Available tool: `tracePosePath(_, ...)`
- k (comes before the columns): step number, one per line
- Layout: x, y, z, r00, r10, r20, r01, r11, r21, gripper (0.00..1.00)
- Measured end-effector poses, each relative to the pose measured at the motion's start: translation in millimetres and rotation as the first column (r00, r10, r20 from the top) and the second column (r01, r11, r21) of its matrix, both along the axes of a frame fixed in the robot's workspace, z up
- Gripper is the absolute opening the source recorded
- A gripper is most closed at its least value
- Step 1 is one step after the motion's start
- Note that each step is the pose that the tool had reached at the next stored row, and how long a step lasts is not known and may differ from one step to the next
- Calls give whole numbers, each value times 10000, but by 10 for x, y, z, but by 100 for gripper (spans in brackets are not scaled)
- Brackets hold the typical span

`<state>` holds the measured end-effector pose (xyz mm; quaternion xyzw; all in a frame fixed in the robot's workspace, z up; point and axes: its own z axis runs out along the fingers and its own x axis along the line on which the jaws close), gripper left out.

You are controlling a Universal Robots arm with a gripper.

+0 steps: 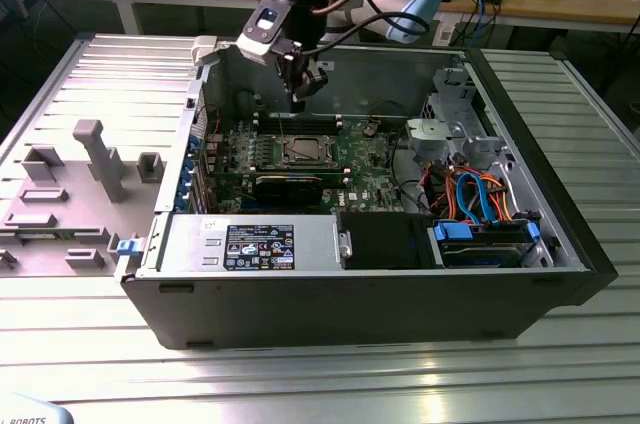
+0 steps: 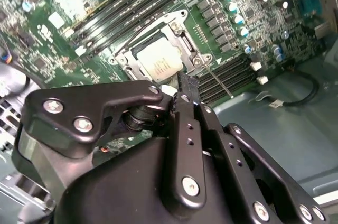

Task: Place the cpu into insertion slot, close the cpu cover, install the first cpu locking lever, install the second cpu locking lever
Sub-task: 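Install the first cpu locking lever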

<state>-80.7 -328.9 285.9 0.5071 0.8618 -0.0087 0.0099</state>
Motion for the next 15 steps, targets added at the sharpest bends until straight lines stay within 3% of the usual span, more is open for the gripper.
tracePosePath(2, 0, 0, 0, 9974, 718, 0, -718, 9974, 0, 11)
tracePosePath(5, 0, 0, -2, 9846, 1748, 2, -1748, 9846, 0, 11)
tracePosePath(8, -1, 0, -3, 9744, 2249, 52, -2249, 9744, -9, 11)
tracePosePath(9, -1, 0, -2, 9683, 2499, 56, -2499, 9683, -9, 11)
tracePosePath(11, -1, 0, -3, 9602, 2792, 63, -2792, 9602, -8, 11)
tracePosePath(13, -1, 0, -3, 9486, 3165, 69, -3165, 9486, -8, 11)
tracePosePath(15, -1, 0, -4, 9348, 3551, 69, -3551, 9348, -8, 11)
